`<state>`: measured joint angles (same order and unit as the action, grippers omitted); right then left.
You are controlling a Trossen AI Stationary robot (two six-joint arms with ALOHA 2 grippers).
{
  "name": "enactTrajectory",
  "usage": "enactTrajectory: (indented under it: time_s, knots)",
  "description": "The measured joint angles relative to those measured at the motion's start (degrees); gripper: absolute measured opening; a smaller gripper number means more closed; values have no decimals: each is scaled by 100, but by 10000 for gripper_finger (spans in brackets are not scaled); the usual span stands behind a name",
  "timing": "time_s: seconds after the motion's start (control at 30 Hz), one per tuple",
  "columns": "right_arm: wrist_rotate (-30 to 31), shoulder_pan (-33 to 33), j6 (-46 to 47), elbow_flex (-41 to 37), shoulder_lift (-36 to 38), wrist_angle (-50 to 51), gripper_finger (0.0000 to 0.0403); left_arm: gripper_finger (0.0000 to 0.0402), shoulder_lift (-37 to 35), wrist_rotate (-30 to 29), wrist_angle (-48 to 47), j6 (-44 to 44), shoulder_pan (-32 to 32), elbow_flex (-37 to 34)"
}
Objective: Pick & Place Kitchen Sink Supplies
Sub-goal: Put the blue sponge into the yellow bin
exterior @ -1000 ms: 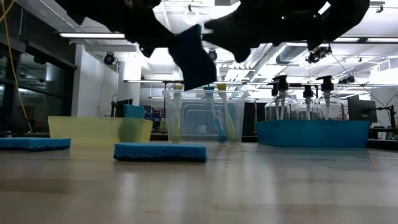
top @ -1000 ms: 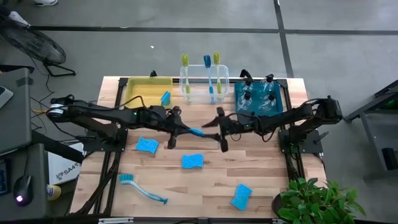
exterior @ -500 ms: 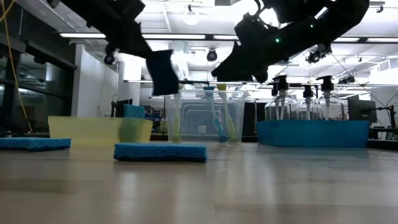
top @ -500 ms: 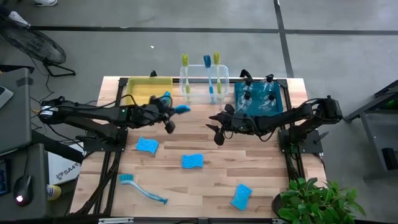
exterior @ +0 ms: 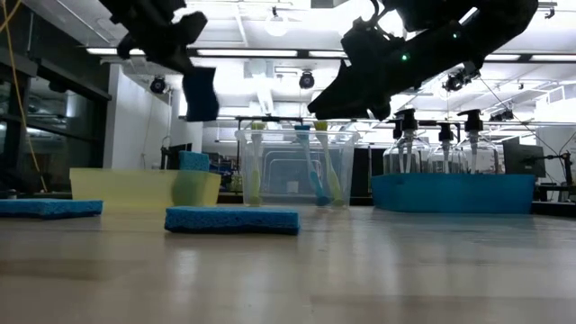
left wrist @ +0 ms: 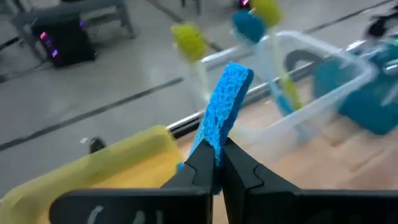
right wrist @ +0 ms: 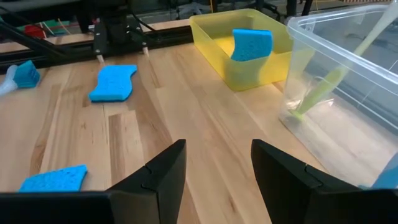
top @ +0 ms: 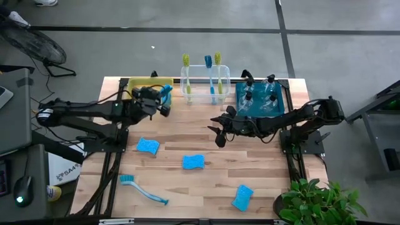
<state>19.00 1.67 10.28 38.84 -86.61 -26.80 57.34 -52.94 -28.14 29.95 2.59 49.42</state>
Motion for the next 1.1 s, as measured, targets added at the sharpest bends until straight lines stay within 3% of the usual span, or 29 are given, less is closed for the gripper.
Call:
enactTrajectory:
  time_s: [0.23,0.5,1.1]
  knots:
    - [-12,4,18,0,0,3,173,4,92,271,-664,595,926,27]
    - [-11,9,20,-1,-2,1,174,4,425,862,-572,938,1647,-105]
    - [-4,76,35,1,-4,-3,170,4,1700,1207,-166,1385,1919,-242]
